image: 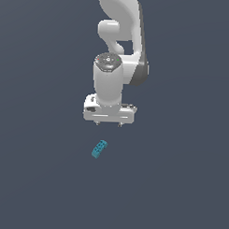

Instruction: Pick up the object and move it to a goal position.

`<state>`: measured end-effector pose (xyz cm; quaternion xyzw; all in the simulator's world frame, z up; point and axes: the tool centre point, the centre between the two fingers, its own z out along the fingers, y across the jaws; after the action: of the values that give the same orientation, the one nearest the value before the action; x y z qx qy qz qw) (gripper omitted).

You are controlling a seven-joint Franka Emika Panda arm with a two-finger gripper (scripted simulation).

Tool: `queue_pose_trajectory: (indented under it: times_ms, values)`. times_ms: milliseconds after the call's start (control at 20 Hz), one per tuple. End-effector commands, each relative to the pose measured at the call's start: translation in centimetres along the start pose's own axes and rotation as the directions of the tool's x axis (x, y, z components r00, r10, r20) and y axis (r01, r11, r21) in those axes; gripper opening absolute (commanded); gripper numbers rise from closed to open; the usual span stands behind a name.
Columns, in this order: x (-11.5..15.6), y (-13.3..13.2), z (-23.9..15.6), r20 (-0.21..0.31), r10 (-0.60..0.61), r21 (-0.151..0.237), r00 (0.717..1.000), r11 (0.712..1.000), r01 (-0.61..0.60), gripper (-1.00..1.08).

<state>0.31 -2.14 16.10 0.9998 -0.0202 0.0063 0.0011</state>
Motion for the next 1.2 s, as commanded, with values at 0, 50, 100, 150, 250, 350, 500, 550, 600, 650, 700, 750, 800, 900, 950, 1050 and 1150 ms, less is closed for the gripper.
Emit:
queue_pose_trajectory:
  times_ms: [0,50,100,150,250,350,500,550,600,650,700,750,800,900,950,1050,1150]
  values:
    - [0.0,0.0,0.0,0.000,0.000,0.000,1.000,1.000,0.000,1.00]
    - [0.0,0.0,0.0,0.000,-0.001,0.000,1.000,1.000,0.001,1.00]
    - [0.1,-0.1,-0.1,-0.002,-0.006,0.000,1.000,1.000,0.006,1.00]
    - [0.1,-0.3,-0.2,-0.004,-0.012,-0.001,1.000,1.000,0.012,1.00]
    - [0.3,-0.8,-0.6,-0.010,-0.033,-0.002,0.999,0.999,0.033,1.00]
    - [0.5,-1.4,-1.1,-0.018,-0.059,-0.005,0.998,0.998,0.059,1.00]
    - [0.6,-1.8,-1.5,-0.023,-0.080,-0.007,0.997,0.997,0.080,1.00]
    - [0.6,-1.8,-1.6,-0.023,-0.082,-0.007,0.996,0.997,0.082,1.00]
    - [0.6,-1.8,-1.6,-0.023,-0.082,-0.007,0.996,0.997,0.082,1.00]
    - [0.6,-1.7,-1.5,-0.022,-0.080,-0.006,0.997,0.997,0.080,1.00]
    - [0.6,-1.7,-1.4,-0.022,-0.076,-0.006,0.997,0.997,0.076,1.00]
    - [0.6,-1.6,-1.4,-0.021,-0.070,-0.006,0.997,0.998,0.070,1.00]
    - [0.7,-1.6,-1.2,-0.021,-0.063,-0.005,0.998,0.998,0.063,1.00]
    - [0.9,-1.4,-1.0,-0.020,-0.043,-0.004,0.999,0.999,0.043,1.00]
    - [1.0,-1.3,-0.8,-0.019,-0.031,-0.003,0.999,1.000,0.031,1.00]
    - [1.3,-1.0,-0.3,-0.017,0.000,-0.001,1.000,1.000,0.000,1.00]
    - [1.7,-0.7,0.3,-0.015,0.037,0.001,0.999,0.999,-0.037,1.00]
